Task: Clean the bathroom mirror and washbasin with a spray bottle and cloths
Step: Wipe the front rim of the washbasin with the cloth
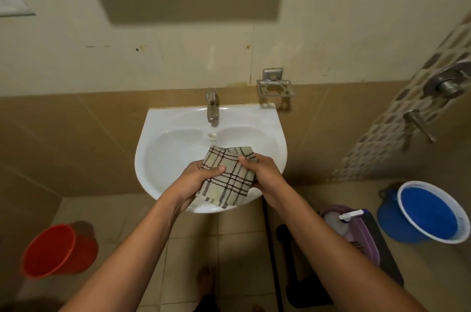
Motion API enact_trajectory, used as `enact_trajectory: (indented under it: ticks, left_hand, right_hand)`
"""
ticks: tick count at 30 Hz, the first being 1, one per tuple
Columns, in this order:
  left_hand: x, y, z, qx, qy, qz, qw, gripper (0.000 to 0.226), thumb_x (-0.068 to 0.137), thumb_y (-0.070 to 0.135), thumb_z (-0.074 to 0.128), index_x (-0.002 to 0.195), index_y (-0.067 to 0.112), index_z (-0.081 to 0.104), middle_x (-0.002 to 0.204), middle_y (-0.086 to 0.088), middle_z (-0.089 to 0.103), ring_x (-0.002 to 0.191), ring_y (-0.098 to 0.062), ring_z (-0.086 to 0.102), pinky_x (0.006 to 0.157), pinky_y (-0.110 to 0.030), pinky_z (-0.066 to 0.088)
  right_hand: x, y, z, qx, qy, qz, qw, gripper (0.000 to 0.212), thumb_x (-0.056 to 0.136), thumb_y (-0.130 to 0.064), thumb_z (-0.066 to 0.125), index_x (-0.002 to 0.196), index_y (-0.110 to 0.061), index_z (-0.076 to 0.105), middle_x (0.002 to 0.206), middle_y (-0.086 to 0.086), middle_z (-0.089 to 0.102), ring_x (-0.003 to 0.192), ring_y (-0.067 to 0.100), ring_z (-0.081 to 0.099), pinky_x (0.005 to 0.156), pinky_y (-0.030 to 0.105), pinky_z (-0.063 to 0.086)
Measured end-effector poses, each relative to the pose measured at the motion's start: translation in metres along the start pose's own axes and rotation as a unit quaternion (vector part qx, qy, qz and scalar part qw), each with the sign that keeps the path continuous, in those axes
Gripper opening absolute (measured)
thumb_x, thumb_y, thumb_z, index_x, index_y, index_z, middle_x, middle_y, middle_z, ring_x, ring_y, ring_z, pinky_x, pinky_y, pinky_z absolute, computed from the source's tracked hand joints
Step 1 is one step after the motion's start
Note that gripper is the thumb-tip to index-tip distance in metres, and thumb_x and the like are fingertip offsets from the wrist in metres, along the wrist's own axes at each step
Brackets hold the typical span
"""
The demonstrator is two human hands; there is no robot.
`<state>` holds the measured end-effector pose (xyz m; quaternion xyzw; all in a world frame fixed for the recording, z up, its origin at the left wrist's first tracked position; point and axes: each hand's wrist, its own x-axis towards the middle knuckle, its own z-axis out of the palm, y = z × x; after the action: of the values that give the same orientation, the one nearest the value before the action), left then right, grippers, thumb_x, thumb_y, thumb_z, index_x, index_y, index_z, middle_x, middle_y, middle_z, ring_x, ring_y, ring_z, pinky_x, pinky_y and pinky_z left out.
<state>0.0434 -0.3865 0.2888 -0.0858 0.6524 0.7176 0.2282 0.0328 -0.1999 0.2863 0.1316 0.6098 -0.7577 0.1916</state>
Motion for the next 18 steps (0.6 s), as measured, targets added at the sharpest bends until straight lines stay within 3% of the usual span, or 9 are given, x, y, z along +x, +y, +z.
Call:
enact_trajectory:
  ticks: [5,8,11,14,16,18]
  left_hand:
    - [0.021,0.0,0.015,-0.062,0.008,0.021,0.998,0.035,0.084,0.015,0.069,0.117,0.003,0.066,0.11,-0.018,0.072,0.104,-0.035,0.069,0.09,-0.043,0.055]
    - [0.041,-0.001,0.027,-0.032,-0.006,0.013,0.999,0.03,0.085,0.016,0.07,0.113,0.007,0.068,0.106,-0.014,0.074,0.101,-0.031,0.07,0.092,-0.047,0.054]
    - [0.059,-0.002,0.035,0.03,-0.039,0.02,0.999,0.029,0.084,0.022,0.073,0.111,0.014,0.069,0.103,-0.006,0.076,0.097,-0.024,0.072,0.091,-0.047,0.055]
    - [0.076,0.0,0.044,0.055,-0.075,0.019,0.996,0.028,0.084,0.023,0.073,0.11,0.014,0.071,0.101,-0.004,0.076,0.095,-0.022,0.073,0.088,-0.046,0.057]
    - [0.089,0.001,0.053,0.066,-0.116,0.002,0.991,0.03,0.084,0.024,0.073,0.111,0.012,0.07,0.102,-0.007,0.076,0.096,-0.024,0.072,0.09,-0.048,0.056]
    - [0.098,-0.001,0.065,0.063,-0.16,-0.029,0.985,0.032,0.084,0.023,0.072,0.113,0.01,0.068,0.104,-0.009,0.075,0.099,-0.027,0.071,0.09,-0.047,0.056]
  right_hand:
    - [-0.005,0.02,-0.011,0.238,0.029,0.037,0.97,0.053,0.086,-0.04,0.07,0.125,-0.005,0.065,0.125,0.021,0.066,0.119,0.038,0.061,0.101,0.052,0.05]
    - [-0.01,0.033,-0.017,0.277,0.029,0.033,0.96,0.058,0.086,-0.046,0.067,0.13,-0.009,0.061,0.126,0.02,0.066,0.119,0.037,0.062,0.094,0.049,0.054]
    - [-0.01,0.034,-0.028,0.242,0.029,-0.003,0.97,0.069,0.076,-0.046,0.078,0.134,-0.014,0.058,0.129,0.017,0.065,0.12,0.035,0.062,0.093,0.05,0.054]
    - [-0.008,0.032,-0.038,0.147,0.089,-0.025,0.985,0.059,0.077,-0.02,0.083,0.131,-0.016,0.059,0.124,0.011,0.069,0.116,0.031,0.065,0.094,0.052,0.055]
    - [-0.009,0.033,-0.046,0.148,0.158,-0.049,0.975,0.052,0.079,-0.001,0.077,0.127,-0.012,0.059,0.12,0.012,0.071,0.111,0.029,0.067,0.089,0.043,0.058]
    - [-0.015,0.036,-0.054,0.169,0.204,-0.075,0.962,0.046,0.082,0.003,0.072,0.126,-0.007,0.06,0.118,0.014,0.071,0.11,0.03,0.068,0.086,0.038,0.059]
